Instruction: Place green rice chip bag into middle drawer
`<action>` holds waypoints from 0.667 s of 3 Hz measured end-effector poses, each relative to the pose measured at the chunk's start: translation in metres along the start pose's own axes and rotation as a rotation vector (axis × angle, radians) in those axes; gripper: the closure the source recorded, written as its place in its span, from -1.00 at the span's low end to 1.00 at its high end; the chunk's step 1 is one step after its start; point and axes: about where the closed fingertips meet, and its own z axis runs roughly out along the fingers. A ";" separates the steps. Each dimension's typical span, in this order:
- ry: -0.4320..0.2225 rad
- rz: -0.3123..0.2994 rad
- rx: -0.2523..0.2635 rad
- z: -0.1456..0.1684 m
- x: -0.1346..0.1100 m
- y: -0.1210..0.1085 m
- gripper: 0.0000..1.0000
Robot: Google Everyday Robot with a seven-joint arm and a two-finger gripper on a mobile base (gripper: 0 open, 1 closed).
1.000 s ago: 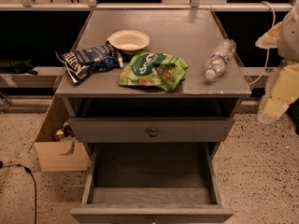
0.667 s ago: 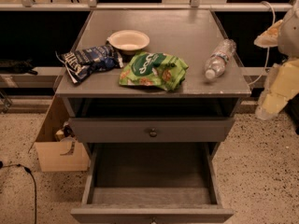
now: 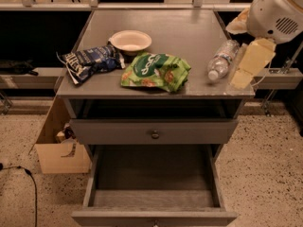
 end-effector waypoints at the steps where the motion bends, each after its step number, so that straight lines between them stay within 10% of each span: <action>1: -0.012 -0.064 -0.015 0.026 -0.041 -0.017 -1.00; 2: -0.007 -0.051 0.007 0.058 -0.076 -0.034 -1.00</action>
Offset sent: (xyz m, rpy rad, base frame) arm 0.1007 0.1290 -0.0325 0.0077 -0.0314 -0.0463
